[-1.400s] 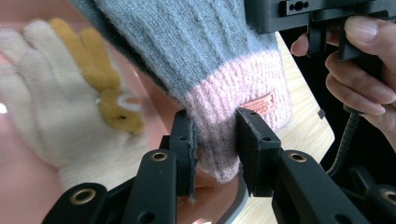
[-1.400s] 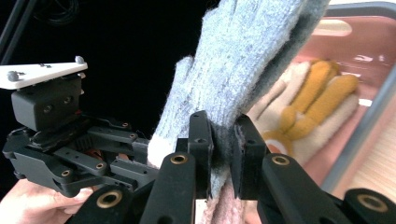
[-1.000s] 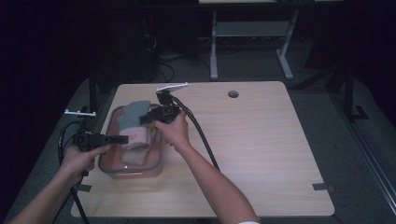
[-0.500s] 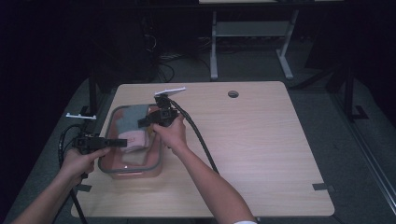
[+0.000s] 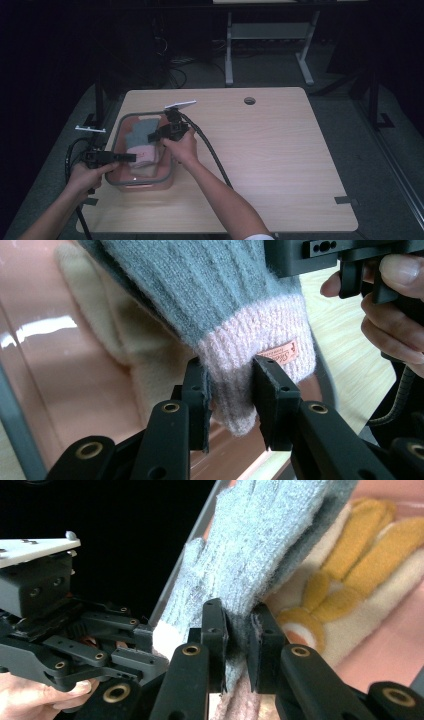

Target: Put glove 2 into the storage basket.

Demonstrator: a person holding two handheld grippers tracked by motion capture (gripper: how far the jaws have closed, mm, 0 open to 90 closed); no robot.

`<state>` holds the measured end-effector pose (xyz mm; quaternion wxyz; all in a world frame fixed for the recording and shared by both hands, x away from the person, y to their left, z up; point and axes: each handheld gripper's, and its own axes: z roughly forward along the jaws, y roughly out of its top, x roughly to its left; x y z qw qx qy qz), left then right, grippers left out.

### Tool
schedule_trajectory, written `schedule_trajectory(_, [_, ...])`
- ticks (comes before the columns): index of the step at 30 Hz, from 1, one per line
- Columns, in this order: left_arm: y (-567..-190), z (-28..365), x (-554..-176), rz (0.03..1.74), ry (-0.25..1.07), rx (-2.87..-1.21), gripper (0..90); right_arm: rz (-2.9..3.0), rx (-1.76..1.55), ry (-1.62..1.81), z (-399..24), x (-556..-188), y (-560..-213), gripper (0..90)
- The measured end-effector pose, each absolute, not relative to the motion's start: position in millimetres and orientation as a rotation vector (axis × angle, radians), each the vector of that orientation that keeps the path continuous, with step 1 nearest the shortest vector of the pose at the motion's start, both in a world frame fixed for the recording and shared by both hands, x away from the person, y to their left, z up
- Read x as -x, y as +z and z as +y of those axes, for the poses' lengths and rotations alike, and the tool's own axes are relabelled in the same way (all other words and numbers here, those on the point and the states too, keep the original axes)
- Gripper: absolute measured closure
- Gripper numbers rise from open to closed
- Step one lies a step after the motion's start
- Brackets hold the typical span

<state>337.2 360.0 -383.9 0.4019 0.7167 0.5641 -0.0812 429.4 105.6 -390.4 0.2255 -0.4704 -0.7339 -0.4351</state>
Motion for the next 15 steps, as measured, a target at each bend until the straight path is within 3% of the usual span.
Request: schedule_trajectory(15, [-399.3,349.9,-341.2,1.492,-0.192,-1.908,66.7,-2.163,1.295,-1.099,112.3,-428.9,-402.8,76.0])
